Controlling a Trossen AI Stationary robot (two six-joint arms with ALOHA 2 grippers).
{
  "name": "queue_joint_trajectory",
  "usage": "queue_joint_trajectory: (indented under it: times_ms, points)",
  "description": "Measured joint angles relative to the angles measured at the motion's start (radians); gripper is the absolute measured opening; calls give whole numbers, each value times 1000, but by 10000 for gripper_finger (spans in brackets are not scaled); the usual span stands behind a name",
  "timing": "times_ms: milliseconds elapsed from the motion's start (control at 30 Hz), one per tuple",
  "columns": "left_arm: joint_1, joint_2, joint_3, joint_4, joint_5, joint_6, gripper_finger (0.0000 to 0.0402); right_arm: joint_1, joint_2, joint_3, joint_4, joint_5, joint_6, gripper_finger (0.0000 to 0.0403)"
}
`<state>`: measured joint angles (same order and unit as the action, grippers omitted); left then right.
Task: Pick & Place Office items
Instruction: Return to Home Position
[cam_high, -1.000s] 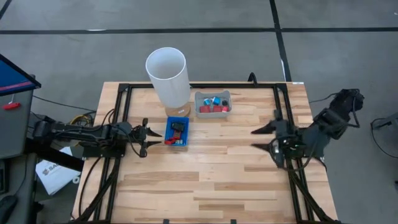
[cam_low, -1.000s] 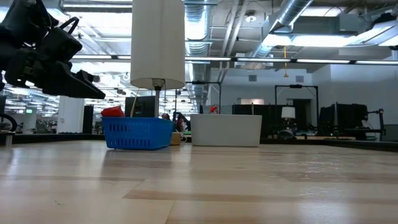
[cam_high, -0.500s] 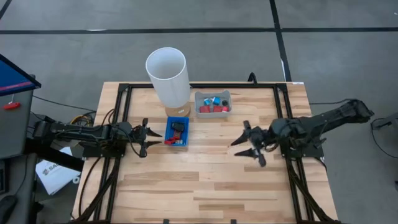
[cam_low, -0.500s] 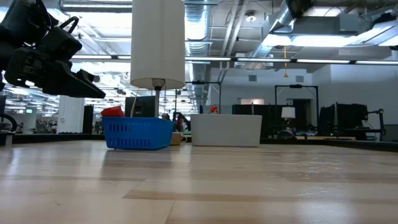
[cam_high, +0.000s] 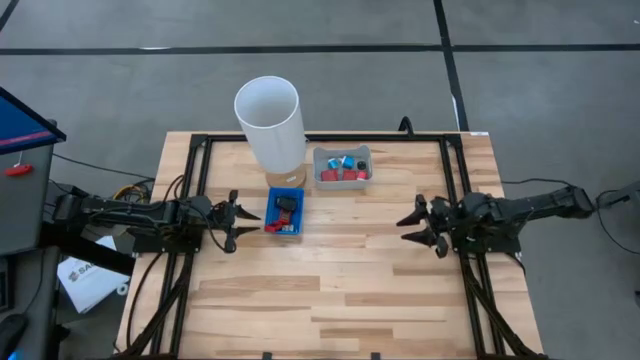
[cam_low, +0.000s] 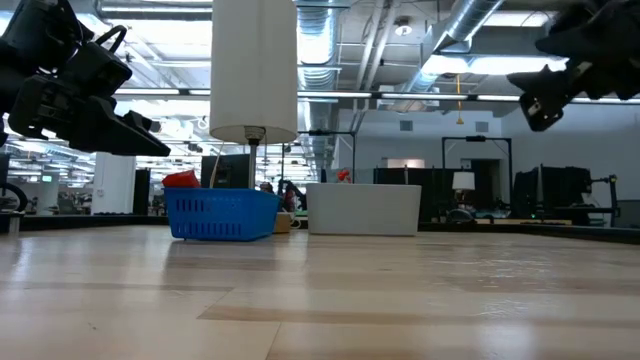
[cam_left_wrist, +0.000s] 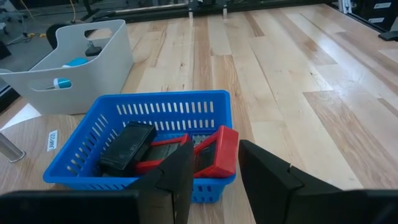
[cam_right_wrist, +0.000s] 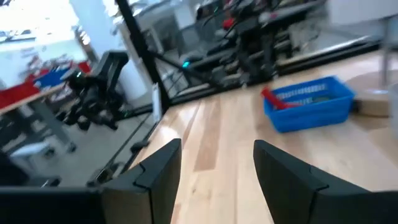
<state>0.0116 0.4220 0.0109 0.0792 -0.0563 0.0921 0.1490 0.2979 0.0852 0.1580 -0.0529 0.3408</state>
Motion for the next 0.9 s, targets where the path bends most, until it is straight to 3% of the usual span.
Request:
queue_joint_trajectory:
  times_ms: [267,333,700,800,900]
  points:
    - [0,0,0,0,0,0,121,-1,-254,-72,-159,52,-16,193]
    - [0,0,0,2,0,0,121,0,-292,-73,-154,49,-108,193]
    - [0,0,0,7,0,0,121,1,-296,-74,-156,52,-526,193]
    - [0,0,0,8,0,0,121,1,-296,-74,-157,52,-533,193]
    - [0,0,0,8,0,0,121,1,-296,-77,-146,53,-411,193]
